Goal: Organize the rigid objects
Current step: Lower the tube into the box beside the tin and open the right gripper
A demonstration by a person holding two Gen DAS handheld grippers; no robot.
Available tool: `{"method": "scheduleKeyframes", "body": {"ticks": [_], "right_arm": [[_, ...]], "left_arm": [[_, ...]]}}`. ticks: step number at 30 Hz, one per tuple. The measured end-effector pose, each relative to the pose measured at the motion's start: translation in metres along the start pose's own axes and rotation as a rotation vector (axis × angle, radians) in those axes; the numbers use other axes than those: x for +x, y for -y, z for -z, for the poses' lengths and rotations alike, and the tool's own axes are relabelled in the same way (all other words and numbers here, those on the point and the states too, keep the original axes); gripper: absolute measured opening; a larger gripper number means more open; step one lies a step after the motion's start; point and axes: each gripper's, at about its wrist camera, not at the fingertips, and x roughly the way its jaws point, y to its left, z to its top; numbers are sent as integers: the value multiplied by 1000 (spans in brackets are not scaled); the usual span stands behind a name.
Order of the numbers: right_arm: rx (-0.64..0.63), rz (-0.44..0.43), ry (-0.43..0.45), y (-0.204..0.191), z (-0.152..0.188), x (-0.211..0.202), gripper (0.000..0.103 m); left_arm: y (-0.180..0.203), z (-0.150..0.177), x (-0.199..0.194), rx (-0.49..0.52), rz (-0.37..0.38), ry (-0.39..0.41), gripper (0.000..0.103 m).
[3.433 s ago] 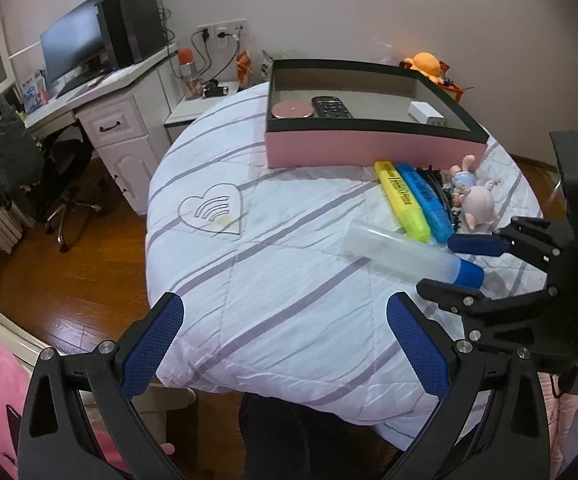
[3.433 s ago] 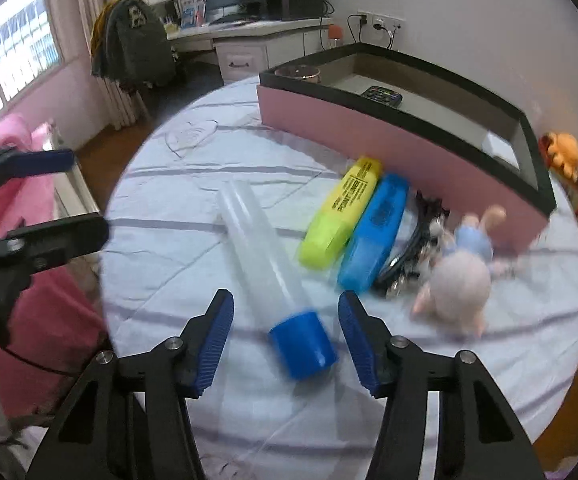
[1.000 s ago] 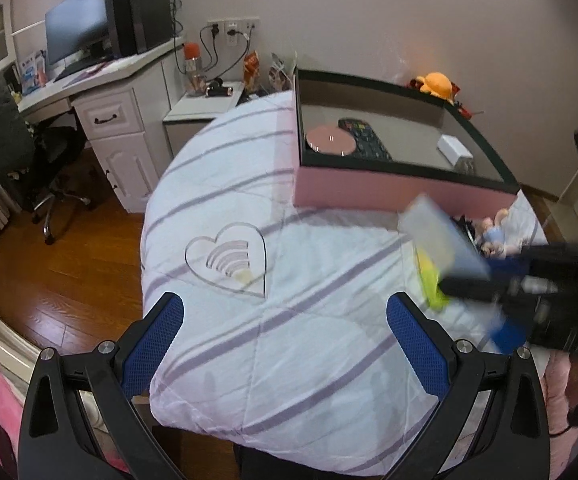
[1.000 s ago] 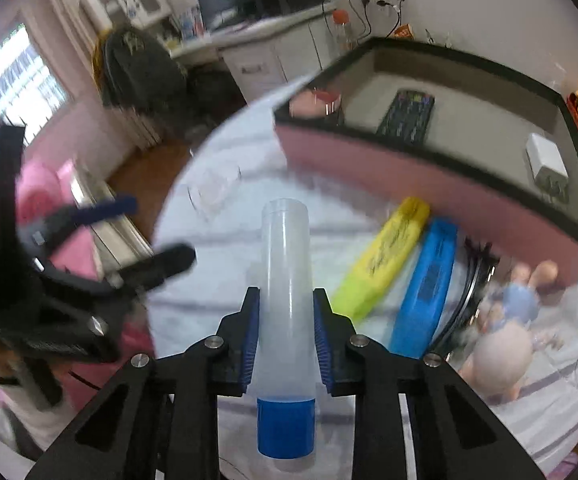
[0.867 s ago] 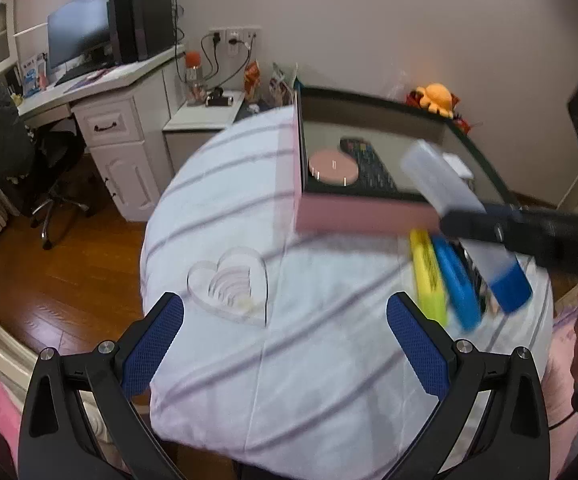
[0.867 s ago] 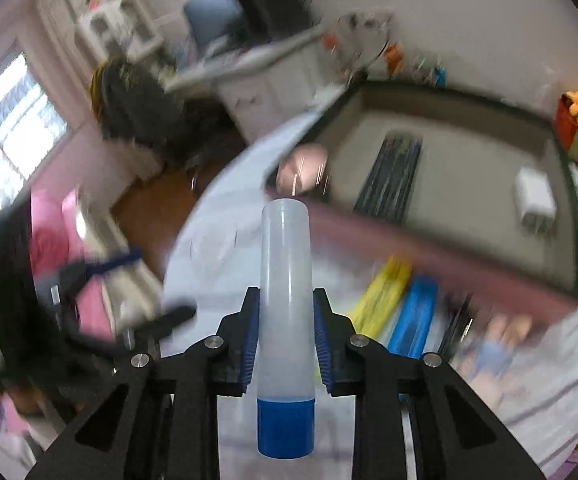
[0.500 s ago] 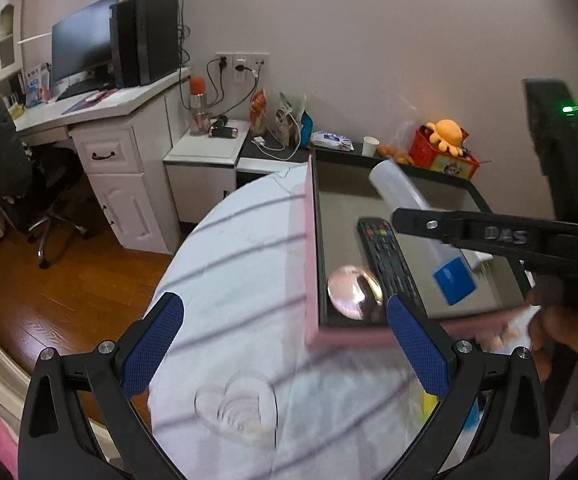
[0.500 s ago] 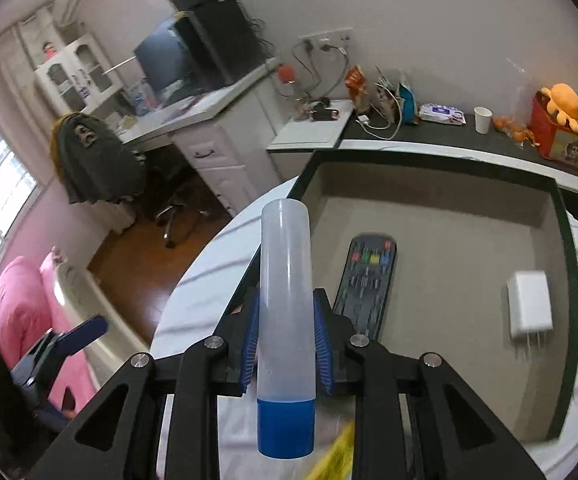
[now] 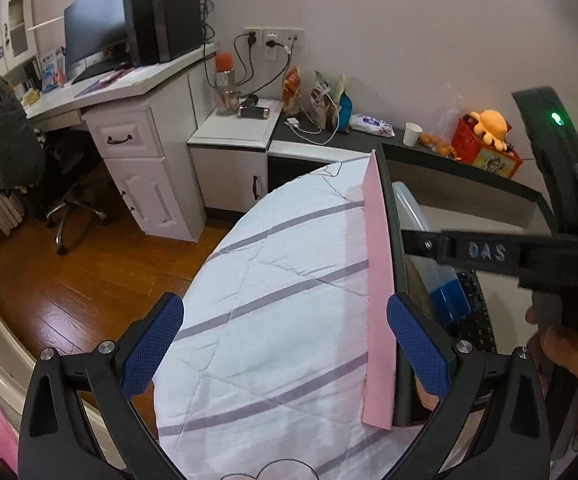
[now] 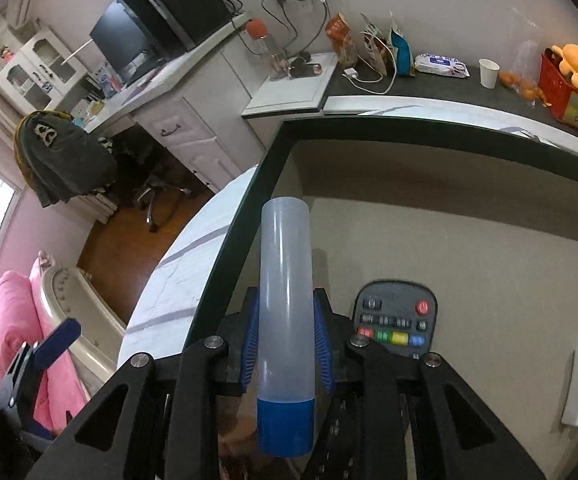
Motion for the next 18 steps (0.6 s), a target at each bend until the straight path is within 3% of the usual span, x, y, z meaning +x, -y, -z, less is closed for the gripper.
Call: {"method": "scheduleKeyframes", "body": {"ticks": [10, 14, 18], "right_arm": [[64, -5, -50, 3, -7, 13, 28], [98, -48, -68, 11, -2, 5, 49], [101, -72, -84, 14, 6, -3, 51]], "left_arm": [[7, 6, -5, 18, 27, -1, 103], [12, 10, -14, 39, 40, 9, 103], [16, 14, -24, 51, 46, 19, 103]]}}
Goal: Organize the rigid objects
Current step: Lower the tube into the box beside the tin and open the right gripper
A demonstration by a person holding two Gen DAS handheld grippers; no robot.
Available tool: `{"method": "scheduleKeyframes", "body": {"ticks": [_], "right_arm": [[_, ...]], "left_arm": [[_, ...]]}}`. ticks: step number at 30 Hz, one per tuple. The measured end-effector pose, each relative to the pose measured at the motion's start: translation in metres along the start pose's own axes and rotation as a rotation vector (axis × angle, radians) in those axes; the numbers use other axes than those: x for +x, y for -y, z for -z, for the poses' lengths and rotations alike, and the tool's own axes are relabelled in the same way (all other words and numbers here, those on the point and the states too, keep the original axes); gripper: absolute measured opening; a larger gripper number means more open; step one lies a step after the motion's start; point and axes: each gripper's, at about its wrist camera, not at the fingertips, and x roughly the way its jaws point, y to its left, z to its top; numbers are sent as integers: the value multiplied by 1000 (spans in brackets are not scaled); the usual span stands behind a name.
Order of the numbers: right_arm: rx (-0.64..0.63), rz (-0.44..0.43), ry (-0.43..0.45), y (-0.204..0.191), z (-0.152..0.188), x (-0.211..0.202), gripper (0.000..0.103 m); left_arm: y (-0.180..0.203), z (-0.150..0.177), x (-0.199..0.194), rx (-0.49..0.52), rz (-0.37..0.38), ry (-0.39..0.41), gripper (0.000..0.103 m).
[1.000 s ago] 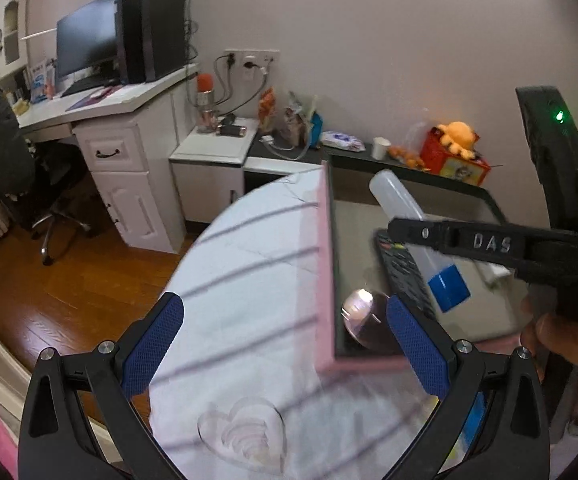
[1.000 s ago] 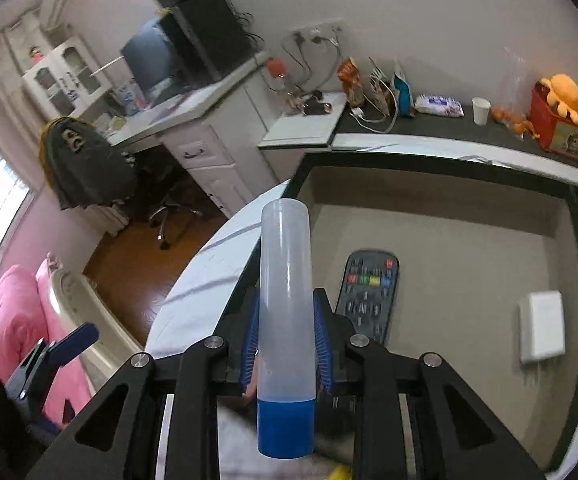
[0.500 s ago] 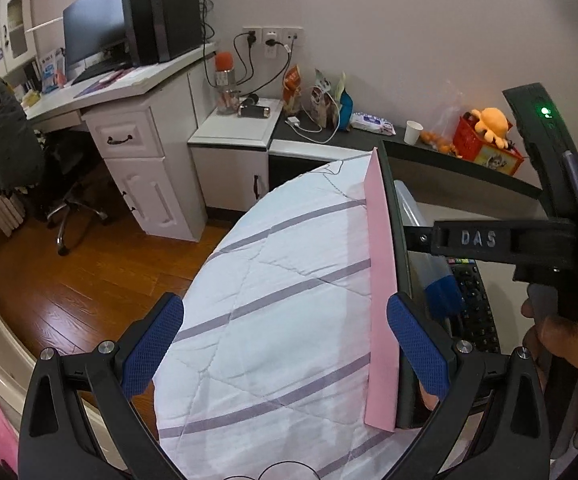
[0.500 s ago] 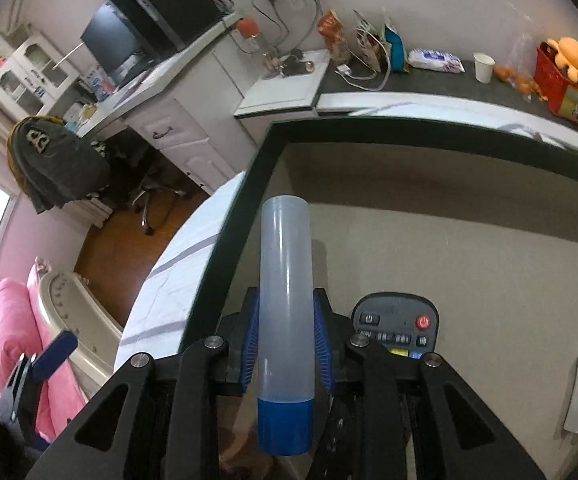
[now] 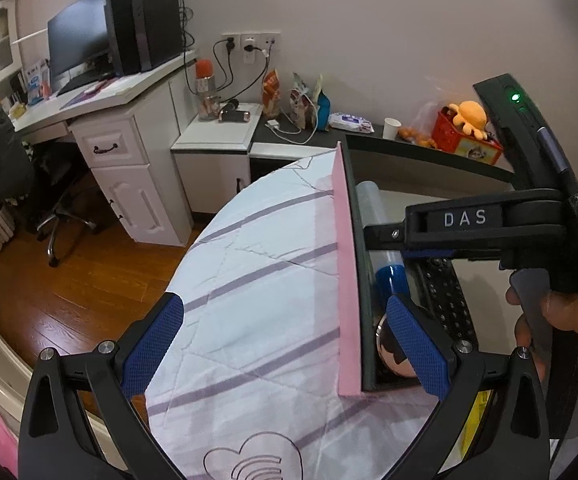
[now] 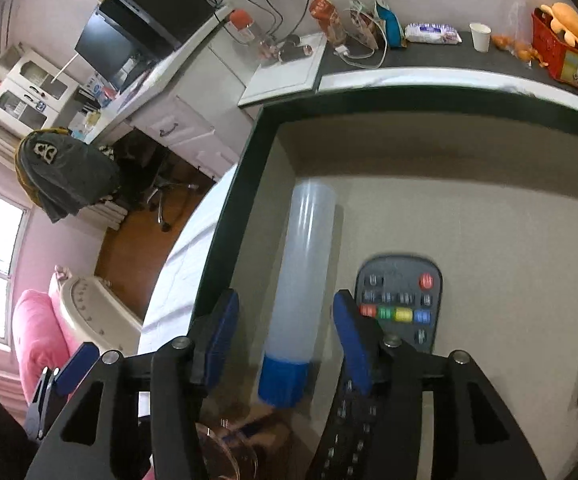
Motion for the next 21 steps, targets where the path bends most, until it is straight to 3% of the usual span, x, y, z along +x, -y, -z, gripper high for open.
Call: {"method": "scheduleKeyframes", "body": {"ticks": [14, 21], "right_arm": [[59, -160, 5, 11, 3, 4, 51], [159, -307, -2, 29, 6, 8, 51]], "left_arm": [[7, 11, -17, 6, -28, 0, 103], [12, 11, -18, 13, -37, -5, 103]]}}
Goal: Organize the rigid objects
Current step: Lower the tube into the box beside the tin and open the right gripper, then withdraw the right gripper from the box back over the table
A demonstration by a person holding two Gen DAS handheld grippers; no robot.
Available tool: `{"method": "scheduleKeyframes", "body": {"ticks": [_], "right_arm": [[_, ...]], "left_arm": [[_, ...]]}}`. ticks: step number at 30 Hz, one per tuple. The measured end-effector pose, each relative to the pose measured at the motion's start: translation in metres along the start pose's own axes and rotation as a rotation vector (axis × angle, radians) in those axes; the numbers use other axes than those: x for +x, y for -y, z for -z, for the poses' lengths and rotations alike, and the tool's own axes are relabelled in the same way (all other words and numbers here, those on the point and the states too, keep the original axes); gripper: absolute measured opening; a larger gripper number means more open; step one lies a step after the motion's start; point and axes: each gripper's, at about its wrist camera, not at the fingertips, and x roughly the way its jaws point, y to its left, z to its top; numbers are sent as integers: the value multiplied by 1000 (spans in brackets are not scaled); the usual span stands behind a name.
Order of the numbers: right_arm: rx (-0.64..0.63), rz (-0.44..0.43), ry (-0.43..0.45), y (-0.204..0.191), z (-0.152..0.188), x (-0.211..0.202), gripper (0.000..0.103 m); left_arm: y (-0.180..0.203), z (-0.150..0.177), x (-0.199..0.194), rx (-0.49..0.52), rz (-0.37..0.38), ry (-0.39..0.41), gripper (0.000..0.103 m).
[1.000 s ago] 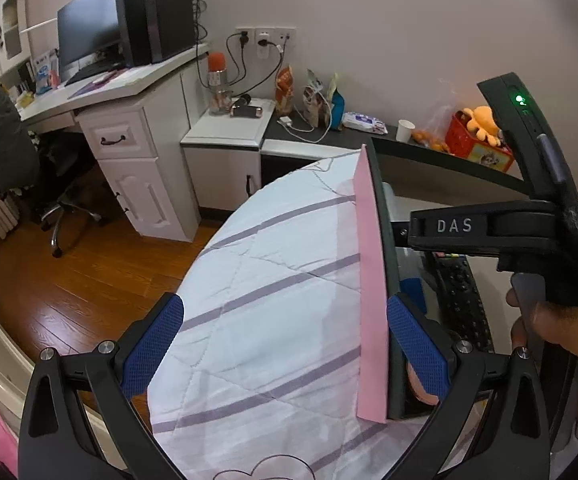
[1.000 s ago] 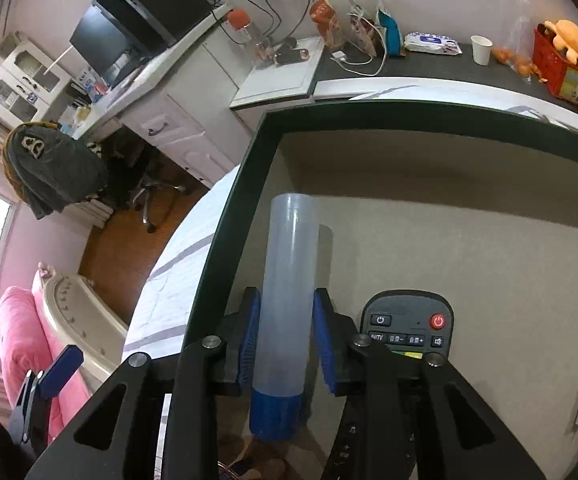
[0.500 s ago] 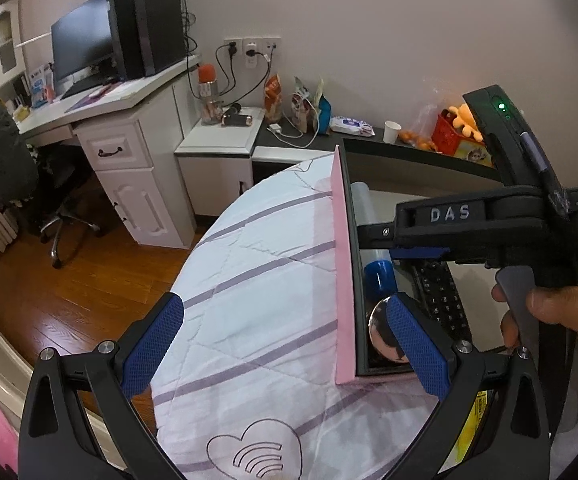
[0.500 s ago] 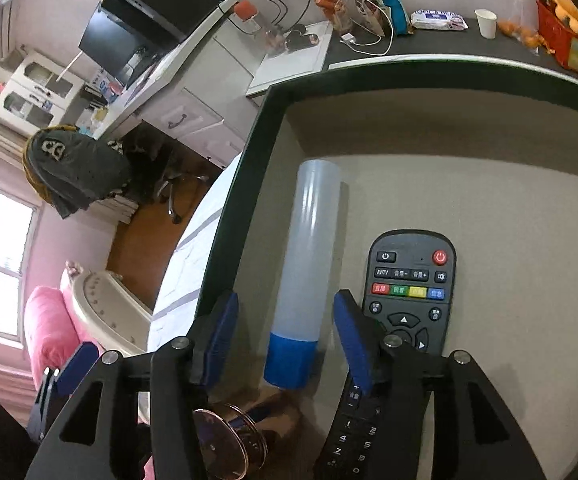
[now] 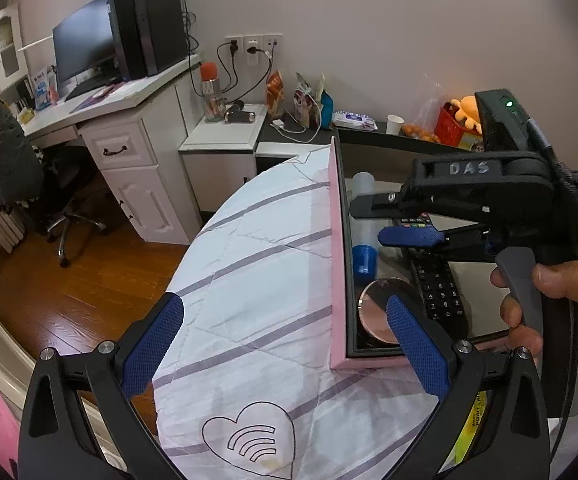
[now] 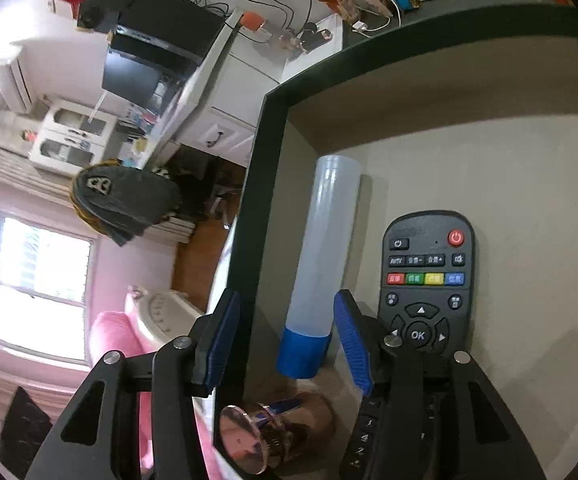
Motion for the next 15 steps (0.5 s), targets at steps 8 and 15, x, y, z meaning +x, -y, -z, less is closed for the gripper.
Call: {"method": "scheduleKeyframes", "body": {"ticks": [8, 15], "right_arm": [[-90, 2, -10, -26, 2, 10, 63], [-113, -28, 22, -24, 7, -4, 66]], "left_arm": [[11, 2, -2, 17, -7, -8, 103], [17, 6, -10, 22, -26, -6, 103]]}}
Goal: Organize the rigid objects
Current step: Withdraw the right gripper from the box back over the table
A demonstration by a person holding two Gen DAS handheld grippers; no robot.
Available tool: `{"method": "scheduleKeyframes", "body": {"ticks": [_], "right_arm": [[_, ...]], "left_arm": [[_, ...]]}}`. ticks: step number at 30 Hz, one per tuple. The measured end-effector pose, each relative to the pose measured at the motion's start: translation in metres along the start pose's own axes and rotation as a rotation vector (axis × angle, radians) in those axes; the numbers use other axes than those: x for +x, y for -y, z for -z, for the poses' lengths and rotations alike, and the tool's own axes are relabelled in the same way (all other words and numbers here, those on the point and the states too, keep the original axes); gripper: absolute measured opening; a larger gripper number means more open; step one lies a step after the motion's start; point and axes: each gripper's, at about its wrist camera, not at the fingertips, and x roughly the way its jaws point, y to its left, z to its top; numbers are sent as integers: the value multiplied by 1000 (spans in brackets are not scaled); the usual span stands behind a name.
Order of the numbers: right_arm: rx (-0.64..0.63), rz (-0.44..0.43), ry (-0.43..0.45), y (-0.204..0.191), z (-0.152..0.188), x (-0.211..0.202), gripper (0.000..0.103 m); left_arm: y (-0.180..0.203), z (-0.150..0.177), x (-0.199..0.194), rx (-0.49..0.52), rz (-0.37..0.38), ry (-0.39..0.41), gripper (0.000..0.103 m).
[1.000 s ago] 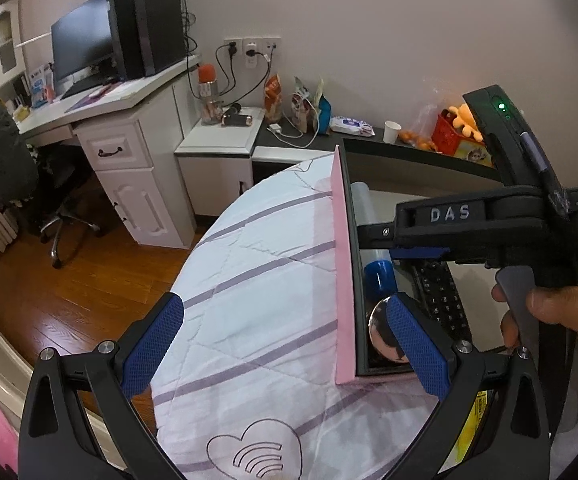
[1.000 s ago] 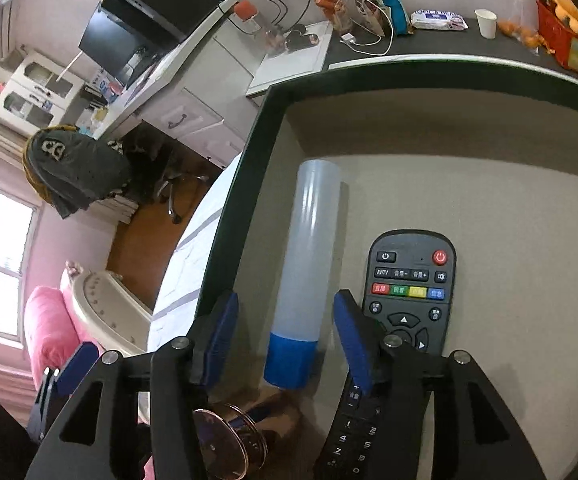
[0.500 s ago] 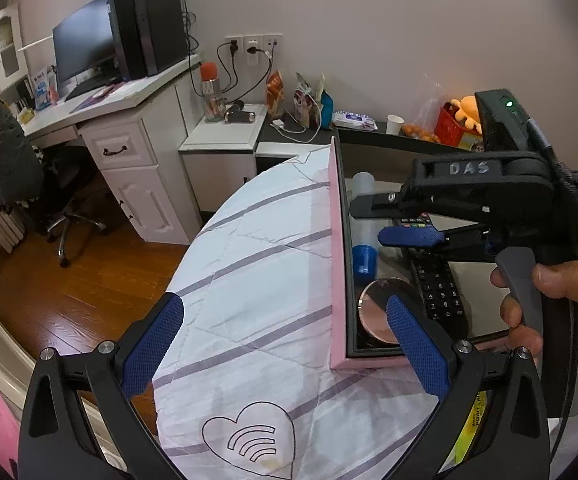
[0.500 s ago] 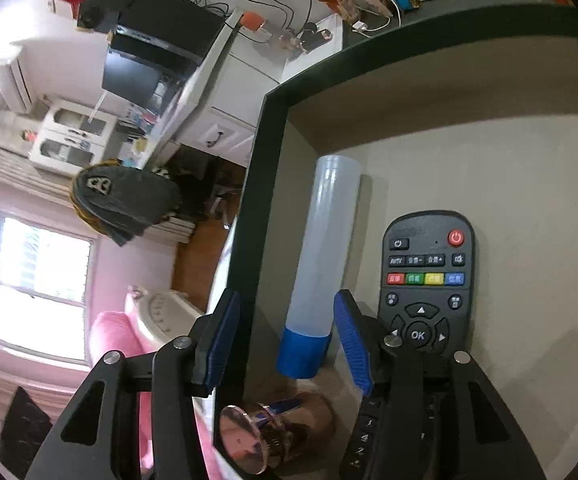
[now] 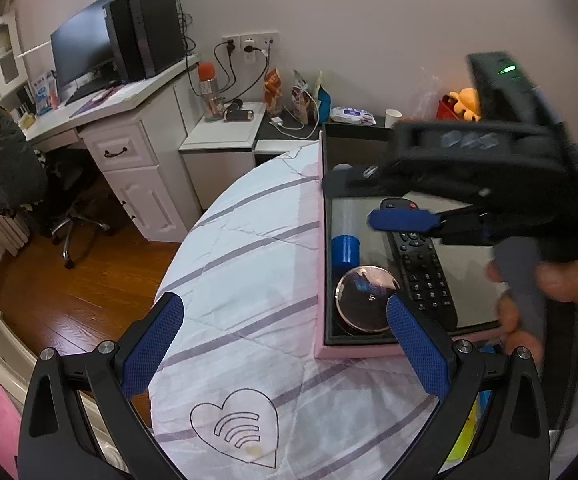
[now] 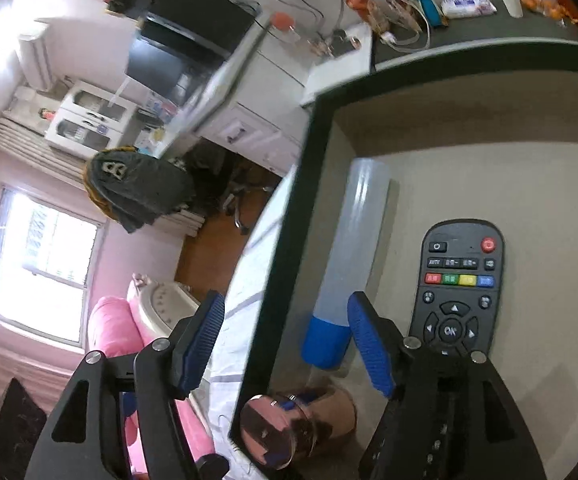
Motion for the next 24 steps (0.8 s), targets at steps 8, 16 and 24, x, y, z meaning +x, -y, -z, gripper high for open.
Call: {"method": "scheduleKeyframes", "body": {"ticks": [8, 16, 24], "right_arm": [[-120, 215, 215, -25, 39, -106, 82], [-269, 543, 322, -43, 127, -181, 82], [-278, 674, 353, -33, 183, -217, 82]], "left_arm": [[15, 14, -35, 16, 13, 49, 103], [38, 40, -75, 25, 56, 81, 103], [67, 59, -116, 58, 74, 133, 103]]}}
